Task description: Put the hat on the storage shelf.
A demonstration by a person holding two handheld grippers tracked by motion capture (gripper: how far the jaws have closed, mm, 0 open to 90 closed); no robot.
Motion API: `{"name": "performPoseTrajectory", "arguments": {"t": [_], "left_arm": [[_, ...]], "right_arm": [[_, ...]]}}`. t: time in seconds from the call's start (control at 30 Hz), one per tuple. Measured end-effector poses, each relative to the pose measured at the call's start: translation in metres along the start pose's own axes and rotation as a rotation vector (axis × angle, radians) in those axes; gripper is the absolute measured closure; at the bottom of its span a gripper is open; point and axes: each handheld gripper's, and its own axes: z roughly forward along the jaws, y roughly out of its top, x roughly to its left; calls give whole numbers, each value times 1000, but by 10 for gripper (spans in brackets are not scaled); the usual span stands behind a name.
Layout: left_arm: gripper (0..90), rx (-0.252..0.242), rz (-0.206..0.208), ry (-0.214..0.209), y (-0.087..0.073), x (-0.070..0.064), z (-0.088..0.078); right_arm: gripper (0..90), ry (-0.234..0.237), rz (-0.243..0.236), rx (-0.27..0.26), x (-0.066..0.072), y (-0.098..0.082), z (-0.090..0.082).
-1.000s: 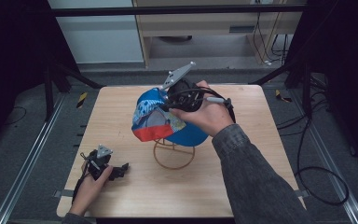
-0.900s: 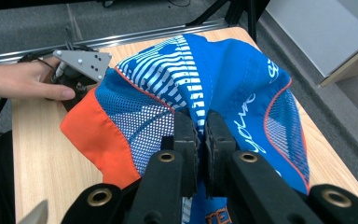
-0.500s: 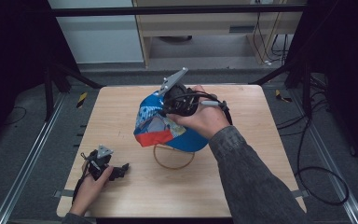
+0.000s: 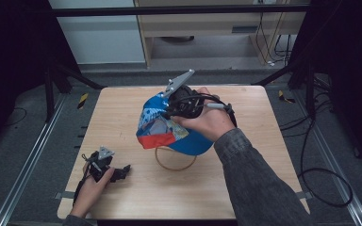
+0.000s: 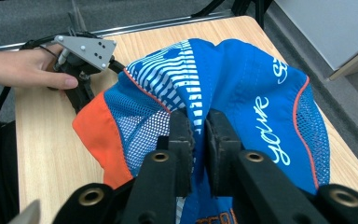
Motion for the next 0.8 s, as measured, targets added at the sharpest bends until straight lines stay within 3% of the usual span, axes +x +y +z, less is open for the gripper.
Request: {"name": "performPoseTrajectory", "arguments": {"t": [0.37,0.8], "left_arm": [[0,0,-1,0,0,0,0],[0,0,-1,0,0,0,0]], "right_arm": [[741,-11,1,-3,-1,0,0],[521,-39,6,-5,0,1,1]]}}
